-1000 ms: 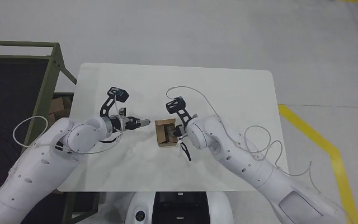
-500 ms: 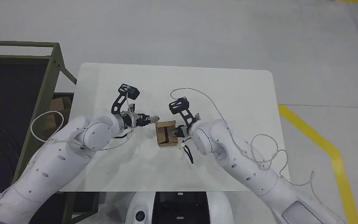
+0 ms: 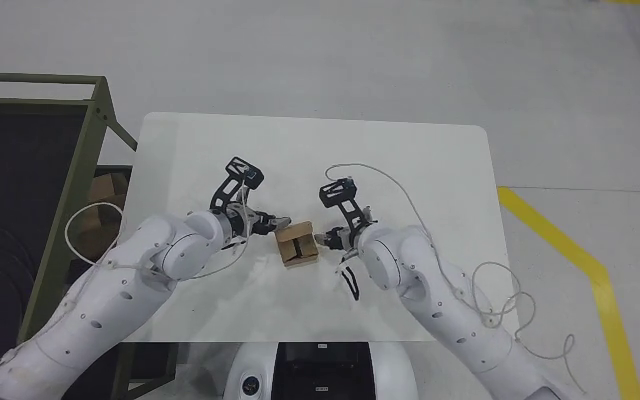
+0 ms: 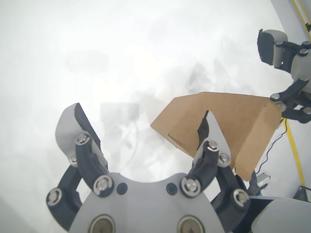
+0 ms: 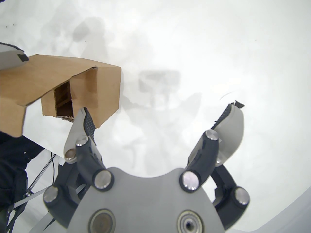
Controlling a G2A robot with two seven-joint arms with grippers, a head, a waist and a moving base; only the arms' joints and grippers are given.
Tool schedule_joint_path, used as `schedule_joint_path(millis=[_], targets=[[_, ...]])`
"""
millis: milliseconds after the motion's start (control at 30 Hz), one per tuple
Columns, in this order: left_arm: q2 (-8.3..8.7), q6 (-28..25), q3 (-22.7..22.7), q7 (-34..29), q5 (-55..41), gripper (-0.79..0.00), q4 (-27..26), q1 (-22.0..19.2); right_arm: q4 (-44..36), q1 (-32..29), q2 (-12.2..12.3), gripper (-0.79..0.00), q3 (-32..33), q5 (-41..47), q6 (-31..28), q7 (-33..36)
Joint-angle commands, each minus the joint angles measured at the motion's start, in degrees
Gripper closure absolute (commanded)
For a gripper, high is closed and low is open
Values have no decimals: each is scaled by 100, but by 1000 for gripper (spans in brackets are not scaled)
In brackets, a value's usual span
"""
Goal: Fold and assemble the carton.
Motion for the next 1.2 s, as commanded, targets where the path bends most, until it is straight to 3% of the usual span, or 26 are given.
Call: schedule_joint_path(millis=[0,267,500,600,833,1167], targets=[[-20,10,39,-14,128,-785,4,1,-110,-132,28,-785,129,-6,-28,-47],[-113,47,133,122,382,-785,-23,28,-851,-832,180,-785,548,0,-752,-347],[-140,-77,10,143,414,-785,-93,144,-1322,-1302,188,-785,690,161,-713,-1364],[-157,-63,-20,156,467,-785,-135,195,-1318,-1377,180,-785,641,96,-670,-1502],[-118,-334,-411,274,447,-785,-289,484,-1211,-1236,139,-785,561,43,-566,-1294],[21,-1147,-1202,568,677,-785,-574,1320,-1250,-1291,120,-785,522,-85,-574,-1276]])
